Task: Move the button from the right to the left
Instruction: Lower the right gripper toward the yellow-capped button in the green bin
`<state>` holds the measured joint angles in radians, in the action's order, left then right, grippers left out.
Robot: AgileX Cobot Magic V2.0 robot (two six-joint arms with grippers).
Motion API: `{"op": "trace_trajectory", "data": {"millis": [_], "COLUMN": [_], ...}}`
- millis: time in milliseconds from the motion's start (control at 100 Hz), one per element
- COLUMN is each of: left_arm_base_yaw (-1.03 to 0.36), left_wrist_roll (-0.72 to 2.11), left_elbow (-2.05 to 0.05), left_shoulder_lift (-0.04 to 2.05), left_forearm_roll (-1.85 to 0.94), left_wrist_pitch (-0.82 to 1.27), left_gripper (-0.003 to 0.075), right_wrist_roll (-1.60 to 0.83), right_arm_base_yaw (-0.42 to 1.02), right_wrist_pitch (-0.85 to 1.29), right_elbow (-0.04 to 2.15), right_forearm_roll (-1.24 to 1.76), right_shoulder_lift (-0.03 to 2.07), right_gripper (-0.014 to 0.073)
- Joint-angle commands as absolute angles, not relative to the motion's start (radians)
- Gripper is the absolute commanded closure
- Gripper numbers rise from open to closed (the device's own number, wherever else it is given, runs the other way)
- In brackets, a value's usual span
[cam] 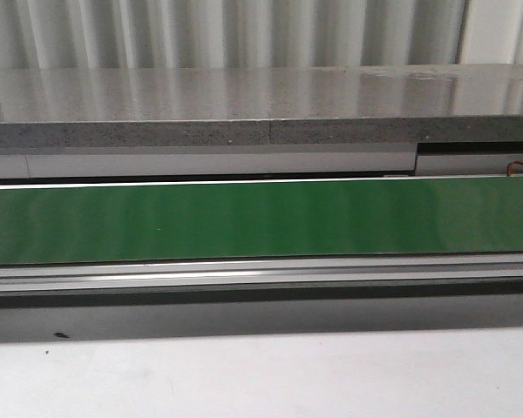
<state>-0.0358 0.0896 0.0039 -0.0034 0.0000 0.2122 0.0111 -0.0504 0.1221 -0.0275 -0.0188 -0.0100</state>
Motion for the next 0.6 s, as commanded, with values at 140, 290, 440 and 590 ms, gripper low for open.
{"op": "trace_trajectory", "data": {"millis": [140,290,440,590], "left_arm_base_yaw": [-0.036,-0.036,-0.036,-0.036], "left_wrist_roll": [0.079,0.079,0.079,0.079], "left_elbow": [0.042,0.042,0.042,0.042], "left_shoulder_lift": [-0.037,-0.037,-0.037,-0.037], "left_forearm_roll": [-0.010,-0.010,-0.010,-0.010], "left_wrist_pitch": [0.135,0.135,0.135,0.135], "left_gripper": [0.0741,0.0741,0.0741,0.0741], "right_wrist_roll": [0.000,0.000,0.000,0.000], "right_arm_base_yaw": [-0.056,-0.056,-0.056,-0.056], "right_wrist_pitch": [0.128,0.238,0.394,0.519], "right_elbow": [0.110,0.221,0.340,0.424], "right_forearm_roll": [-0.039,-0.070,-0.093,-0.091], "right_shoulder_lift": [-0.005,0.071,0.185,0.312], "right_gripper": [0.0662,0.0662,0.0662,0.0662]}}
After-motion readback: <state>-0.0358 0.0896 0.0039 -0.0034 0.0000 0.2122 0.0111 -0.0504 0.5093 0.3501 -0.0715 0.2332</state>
